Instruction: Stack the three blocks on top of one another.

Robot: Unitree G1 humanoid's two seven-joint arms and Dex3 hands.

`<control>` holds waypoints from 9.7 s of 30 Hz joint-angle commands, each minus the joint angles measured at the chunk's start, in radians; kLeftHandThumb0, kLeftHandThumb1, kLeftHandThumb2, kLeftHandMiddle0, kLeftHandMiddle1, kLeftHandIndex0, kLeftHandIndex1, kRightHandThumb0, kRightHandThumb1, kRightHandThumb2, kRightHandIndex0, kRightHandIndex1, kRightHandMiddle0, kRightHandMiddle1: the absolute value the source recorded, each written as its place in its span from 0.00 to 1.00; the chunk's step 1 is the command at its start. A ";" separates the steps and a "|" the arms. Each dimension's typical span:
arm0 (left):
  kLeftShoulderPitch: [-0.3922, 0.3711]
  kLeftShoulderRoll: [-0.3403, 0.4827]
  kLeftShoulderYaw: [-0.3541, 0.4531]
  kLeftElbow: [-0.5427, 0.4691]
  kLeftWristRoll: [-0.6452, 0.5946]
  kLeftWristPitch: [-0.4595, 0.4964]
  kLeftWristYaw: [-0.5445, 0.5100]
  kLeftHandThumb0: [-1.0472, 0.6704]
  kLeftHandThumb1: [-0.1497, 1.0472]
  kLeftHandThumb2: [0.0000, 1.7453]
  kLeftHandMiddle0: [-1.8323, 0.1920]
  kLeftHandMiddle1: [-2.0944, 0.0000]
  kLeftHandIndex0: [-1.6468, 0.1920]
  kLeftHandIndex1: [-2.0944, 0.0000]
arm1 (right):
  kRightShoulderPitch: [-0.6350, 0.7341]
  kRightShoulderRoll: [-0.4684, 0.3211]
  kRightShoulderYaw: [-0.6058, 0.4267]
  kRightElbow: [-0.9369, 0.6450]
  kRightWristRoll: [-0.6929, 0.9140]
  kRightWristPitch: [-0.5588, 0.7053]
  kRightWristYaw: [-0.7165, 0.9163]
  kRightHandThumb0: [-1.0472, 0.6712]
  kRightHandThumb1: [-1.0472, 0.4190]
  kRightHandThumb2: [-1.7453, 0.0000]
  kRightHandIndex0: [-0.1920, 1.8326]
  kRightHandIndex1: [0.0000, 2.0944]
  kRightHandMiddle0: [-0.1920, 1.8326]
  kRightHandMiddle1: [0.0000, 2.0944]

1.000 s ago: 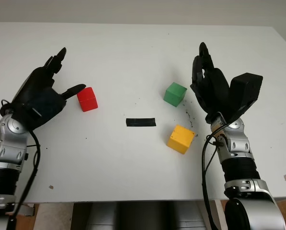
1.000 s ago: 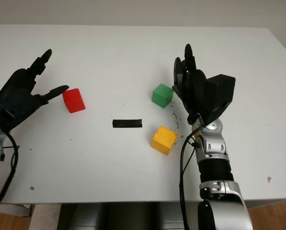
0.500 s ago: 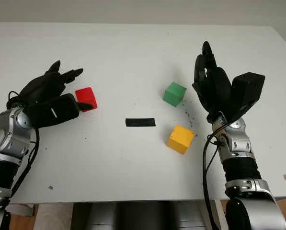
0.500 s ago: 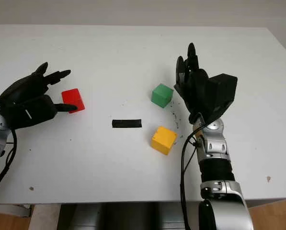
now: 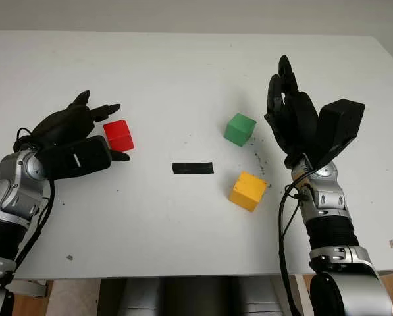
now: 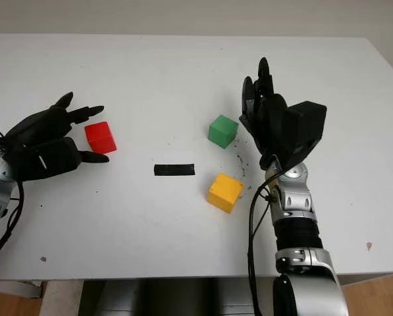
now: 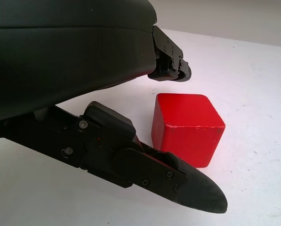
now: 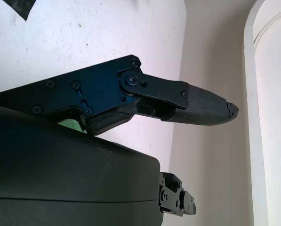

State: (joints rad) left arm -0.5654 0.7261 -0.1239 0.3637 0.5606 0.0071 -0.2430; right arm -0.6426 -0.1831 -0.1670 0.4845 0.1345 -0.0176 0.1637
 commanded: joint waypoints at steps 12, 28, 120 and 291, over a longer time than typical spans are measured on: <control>0.005 -0.034 -0.019 0.087 0.027 -0.067 0.189 0.13 0.90 0.03 1.00 1.00 0.66 0.94 | 0.003 -0.013 0.008 -0.019 -0.011 -0.005 0.015 0.14 0.00 0.61 0.00 0.00 0.00 0.00; -0.003 -0.044 -0.024 0.154 0.021 -0.117 0.234 0.20 0.92 0.03 0.95 0.97 0.60 0.74 | 0.006 -0.010 0.007 -0.033 -0.008 0.011 0.004 0.15 0.00 0.61 0.00 0.00 0.00 0.00; 0.003 -0.289 -0.122 0.090 -0.094 -0.310 0.037 0.35 1.00 0.03 0.92 0.97 0.74 0.22 | 0.025 -0.001 0.003 -0.053 0.004 0.003 0.006 0.15 0.00 0.63 0.00 0.00 0.00 0.00; 0.088 -0.367 0.297 0.101 -0.548 -0.239 0.154 0.13 1.00 0.35 1.00 1.00 1.00 1.00 | 0.116 -0.611 0.371 -0.251 -0.465 -0.656 0.304 0.35 0.09 0.97 0.20 0.02 0.35 0.63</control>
State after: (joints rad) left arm -0.4740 0.3527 0.1783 0.4640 0.0073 -0.2313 -0.0909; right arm -0.5350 -0.7984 0.2232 0.2587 -0.3526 -0.6946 0.4536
